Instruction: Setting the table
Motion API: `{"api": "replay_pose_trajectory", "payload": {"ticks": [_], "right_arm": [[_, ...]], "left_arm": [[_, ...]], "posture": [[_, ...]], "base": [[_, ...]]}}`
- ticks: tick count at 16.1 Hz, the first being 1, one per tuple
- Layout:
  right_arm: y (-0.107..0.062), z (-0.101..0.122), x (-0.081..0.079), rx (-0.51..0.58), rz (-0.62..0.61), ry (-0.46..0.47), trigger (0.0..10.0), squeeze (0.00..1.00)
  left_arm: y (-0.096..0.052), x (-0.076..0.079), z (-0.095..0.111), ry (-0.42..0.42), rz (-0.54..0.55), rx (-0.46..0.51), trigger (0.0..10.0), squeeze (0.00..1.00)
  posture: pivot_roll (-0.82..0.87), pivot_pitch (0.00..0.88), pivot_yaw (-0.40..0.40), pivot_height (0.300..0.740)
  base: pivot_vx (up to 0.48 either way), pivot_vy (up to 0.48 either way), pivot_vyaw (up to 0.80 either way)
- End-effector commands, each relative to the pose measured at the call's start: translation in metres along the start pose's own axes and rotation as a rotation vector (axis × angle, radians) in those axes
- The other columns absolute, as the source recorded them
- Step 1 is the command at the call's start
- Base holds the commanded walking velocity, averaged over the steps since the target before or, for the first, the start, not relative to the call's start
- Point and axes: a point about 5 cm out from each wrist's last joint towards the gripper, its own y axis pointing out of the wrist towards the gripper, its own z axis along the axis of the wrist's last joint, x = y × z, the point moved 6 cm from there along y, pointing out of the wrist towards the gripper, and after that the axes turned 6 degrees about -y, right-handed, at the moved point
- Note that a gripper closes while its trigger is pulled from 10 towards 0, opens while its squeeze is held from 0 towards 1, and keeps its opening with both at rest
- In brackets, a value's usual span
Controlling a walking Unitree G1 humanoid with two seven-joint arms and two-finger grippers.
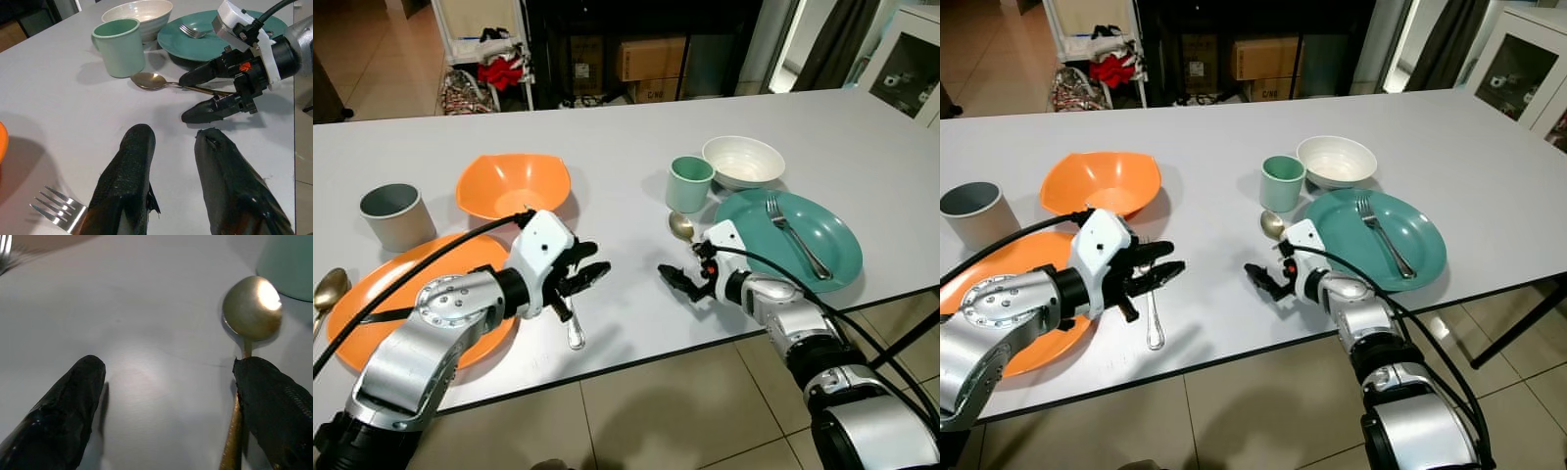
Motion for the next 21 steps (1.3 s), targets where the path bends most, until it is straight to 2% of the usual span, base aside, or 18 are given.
{"api": "replay_pose_trajectory", "payload": {"ticks": [1,4,7,9,12,15,18,21], "right_arm": [[0.000,-0.014,-0.008,-0.058,0.048,0.008,10.0,0.00],[-0.004,-0.027,-0.021,-0.097,0.128,-0.018,10.0,0.00],[-0.009,-0.027,-0.020,-0.108,0.145,-0.037,10.0,0.00],[-0.012,-0.018,-0.011,-0.094,0.104,-0.051,10.0,0.00],[-0.009,0.008,0.006,-0.020,-0.013,-0.052,10.0,0.00],[0.001,0.013,0.002,-0.003,-0.032,-0.040,10.0,0.00],[0.007,0.029,0.010,0.041,-0.116,-0.030,10.0,0.00],[0.007,0.029,0.018,0.031,-0.155,-0.049,10.0,0.00]], "left_arm": [[-0.001,0.001,0.003,0.016,0.000,0.002,10.0,0.00],[-0.001,0.001,0.003,0.017,-0.002,0.002,10.0,0.00],[-0.001,0.003,0.003,0.017,-0.008,0.000,10.0,0.00],[-0.001,0.004,0.003,0.018,-0.013,0.000,10.0,0.00],[0.001,0.003,0.004,0.022,-0.021,0.001,10.0,0.00],[0.002,0.004,0.004,0.026,-0.030,-0.001,10.0,0.00],[0.002,0.003,0.005,0.030,-0.030,-0.001,10.0,0.00],[0.001,0.004,0.005,0.030,-0.034,-0.003,10.0,0.00]], "posture": [[0.07,0.000,-0.054,0.740],[0.07,0.000,-0.055,0.740],[0.07,0.000,-0.055,0.740],[0.06,0.000,-0.049,0.740],[0.06,0.000,-0.038,0.740],[0.06,0.000,-0.033,0.740],[0.06,0.000,-0.036,0.740],[0.06,0.000,-0.038,0.740]], "base": [[0.000,0.000,0.00],[0.000,0.000,0.00],[0.000,0.000,0.00],[0.000,0.000,0.00],[0.000,0.000,0.00],[0.000,0.000,0.00],[0.000,0.000,0.00],[0.000,0.000,0.00]]}}
